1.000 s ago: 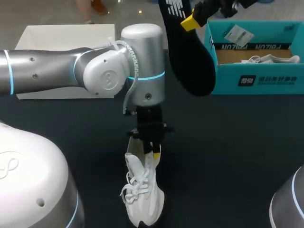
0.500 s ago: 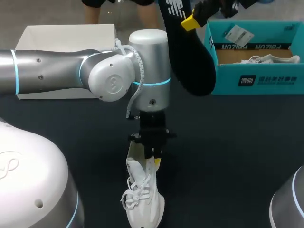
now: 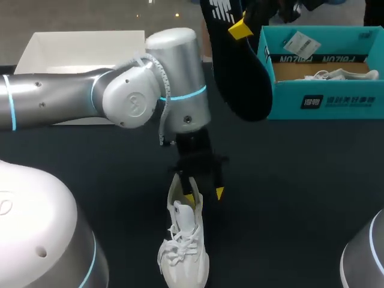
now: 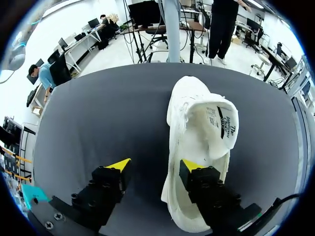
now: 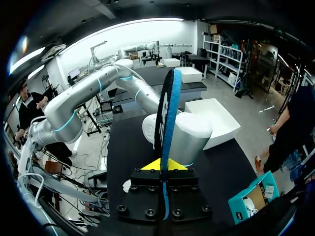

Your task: Take the shoe out of the shoebox, open the shoe tongue, remove and reinsert the insole, then place the shoe into the shoebox

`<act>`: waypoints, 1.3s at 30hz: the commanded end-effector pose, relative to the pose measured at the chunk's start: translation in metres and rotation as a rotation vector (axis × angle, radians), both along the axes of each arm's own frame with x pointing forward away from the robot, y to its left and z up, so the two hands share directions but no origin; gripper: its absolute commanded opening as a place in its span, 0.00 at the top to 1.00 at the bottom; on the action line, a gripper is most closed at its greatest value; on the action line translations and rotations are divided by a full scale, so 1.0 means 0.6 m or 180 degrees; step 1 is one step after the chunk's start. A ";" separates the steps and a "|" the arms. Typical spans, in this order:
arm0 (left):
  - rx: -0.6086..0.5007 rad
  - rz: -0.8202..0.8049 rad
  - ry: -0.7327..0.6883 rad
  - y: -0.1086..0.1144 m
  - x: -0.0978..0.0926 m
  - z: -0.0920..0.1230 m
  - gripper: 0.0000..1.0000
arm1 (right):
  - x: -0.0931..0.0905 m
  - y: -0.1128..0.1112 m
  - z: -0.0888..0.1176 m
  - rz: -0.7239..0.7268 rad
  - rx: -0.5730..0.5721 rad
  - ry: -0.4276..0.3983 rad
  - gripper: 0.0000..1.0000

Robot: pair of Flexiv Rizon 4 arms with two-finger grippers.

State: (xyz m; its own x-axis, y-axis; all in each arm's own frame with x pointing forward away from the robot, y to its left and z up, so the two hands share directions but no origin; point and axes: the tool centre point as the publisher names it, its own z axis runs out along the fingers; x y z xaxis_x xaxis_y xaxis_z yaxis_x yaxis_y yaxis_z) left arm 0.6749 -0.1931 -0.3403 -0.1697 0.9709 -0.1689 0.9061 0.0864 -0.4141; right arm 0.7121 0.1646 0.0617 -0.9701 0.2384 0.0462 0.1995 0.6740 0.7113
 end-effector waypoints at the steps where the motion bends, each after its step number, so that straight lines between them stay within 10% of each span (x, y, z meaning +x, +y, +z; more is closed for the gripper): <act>1: -0.0673 0.0519 0.0040 0.032 0.024 0.035 0.00 | 0.003 0.003 0.001 0.0001 -0.0013 0.0010 1.00; 13: -0.2218 0.1935 0.0059 0.078 0.089 0.100 0.00 | 0.003 0.003 0.001 0.0001 -0.0013 0.0010 1.00; 24: -0.3488 0.2514 -0.0301 0.109 0.072 0.177 0.00 | 0.003 0.003 0.001 0.0001 -0.0013 0.0010 1.00; 39: -0.3488 0.2514 -0.0301 0.109 0.072 0.177 0.00 | 0.003 0.003 0.001 0.0001 -0.0013 0.0010 1.00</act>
